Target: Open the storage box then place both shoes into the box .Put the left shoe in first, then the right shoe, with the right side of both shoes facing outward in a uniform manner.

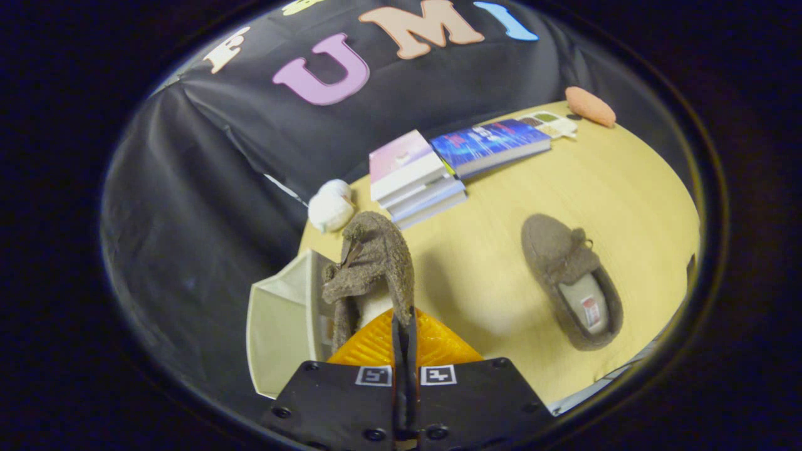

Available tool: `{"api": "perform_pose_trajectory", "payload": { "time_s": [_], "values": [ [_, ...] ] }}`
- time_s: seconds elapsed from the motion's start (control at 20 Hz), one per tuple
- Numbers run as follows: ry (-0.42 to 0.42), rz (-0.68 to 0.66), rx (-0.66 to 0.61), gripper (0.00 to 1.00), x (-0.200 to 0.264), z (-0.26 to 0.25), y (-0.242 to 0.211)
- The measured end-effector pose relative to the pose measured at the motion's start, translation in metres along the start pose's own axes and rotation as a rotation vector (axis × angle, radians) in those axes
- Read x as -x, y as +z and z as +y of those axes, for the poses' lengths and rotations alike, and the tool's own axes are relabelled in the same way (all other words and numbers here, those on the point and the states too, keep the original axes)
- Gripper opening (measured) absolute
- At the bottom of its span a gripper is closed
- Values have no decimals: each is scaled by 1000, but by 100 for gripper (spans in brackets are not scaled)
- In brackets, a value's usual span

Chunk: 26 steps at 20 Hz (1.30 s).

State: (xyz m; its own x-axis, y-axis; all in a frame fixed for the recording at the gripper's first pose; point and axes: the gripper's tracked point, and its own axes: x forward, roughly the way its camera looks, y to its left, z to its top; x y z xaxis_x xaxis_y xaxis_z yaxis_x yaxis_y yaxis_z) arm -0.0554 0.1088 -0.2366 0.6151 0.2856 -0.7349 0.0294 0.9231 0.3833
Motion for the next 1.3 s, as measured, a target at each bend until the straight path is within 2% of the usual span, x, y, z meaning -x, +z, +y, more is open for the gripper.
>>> {"api": "perform_pose_trajectory", "payload": {
  "time_s": [0.15,0.3,0.45,0.65,0.9,1.3],
  "values": [
    [59,-48,32,3,15,42,26],
    [132,-57,46,3,23,85,33],
    [183,-33,58,3,21,119,24],
    [211,42,79,3,10,147,-12],
    [212,150,97,3,-5,162,-65],
    [144,273,114,3,-31,155,-120]
  ]
}}
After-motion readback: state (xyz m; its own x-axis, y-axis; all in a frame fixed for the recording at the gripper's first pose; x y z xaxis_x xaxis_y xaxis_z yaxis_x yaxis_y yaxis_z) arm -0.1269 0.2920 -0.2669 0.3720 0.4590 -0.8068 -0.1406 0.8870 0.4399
